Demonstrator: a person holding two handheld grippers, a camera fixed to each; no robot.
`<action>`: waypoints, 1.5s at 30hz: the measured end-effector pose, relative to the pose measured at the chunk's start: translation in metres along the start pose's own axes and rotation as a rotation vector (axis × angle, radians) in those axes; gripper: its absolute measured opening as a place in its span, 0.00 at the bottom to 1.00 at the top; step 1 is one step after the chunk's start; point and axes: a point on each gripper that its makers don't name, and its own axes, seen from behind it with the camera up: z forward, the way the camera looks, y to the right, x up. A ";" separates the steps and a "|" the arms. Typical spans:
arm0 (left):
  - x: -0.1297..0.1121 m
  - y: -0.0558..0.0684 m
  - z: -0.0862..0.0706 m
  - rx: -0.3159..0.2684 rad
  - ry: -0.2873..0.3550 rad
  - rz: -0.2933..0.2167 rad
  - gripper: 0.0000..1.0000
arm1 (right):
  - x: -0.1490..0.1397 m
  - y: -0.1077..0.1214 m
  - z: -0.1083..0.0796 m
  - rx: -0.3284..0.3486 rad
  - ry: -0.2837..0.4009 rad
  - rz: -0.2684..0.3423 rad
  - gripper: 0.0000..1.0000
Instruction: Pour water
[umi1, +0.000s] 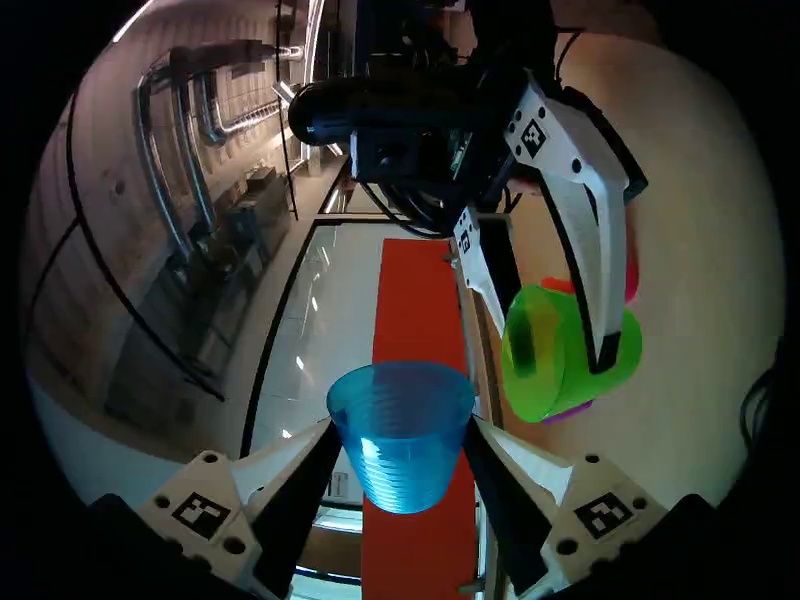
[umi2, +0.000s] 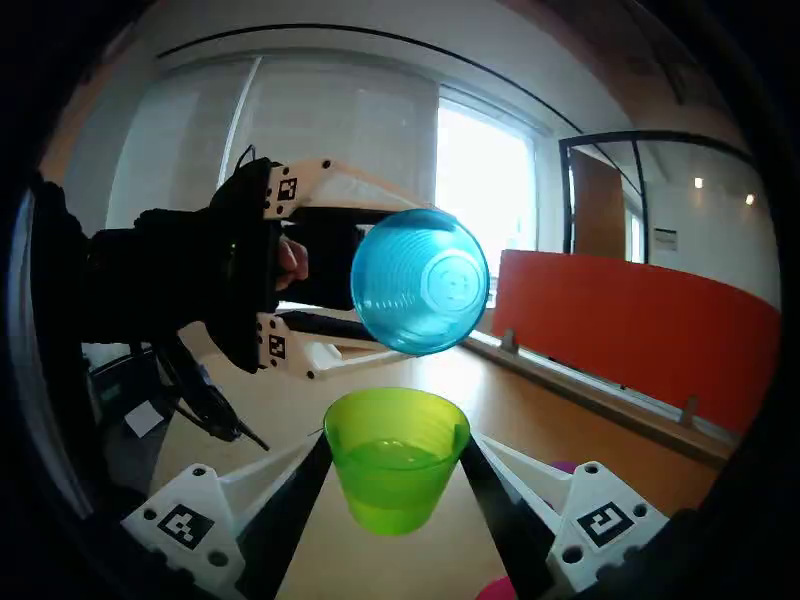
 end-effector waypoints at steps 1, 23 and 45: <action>-0.001 0.000 -0.001 0.001 -0.002 -0.009 0.82 | 0.000 0.000 0.000 -0.001 0.000 0.000 0.91; -0.022 0.004 -0.007 0.012 -0.053 -0.354 0.82 | 0.007 0.001 -0.004 -0.014 0.014 -0.001 0.90; -0.053 -0.008 -0.023 0.056 -0.106 -0.803 0.82 | 0.015 0.002 -0.008 -0.027 0.025 -0.012 0.91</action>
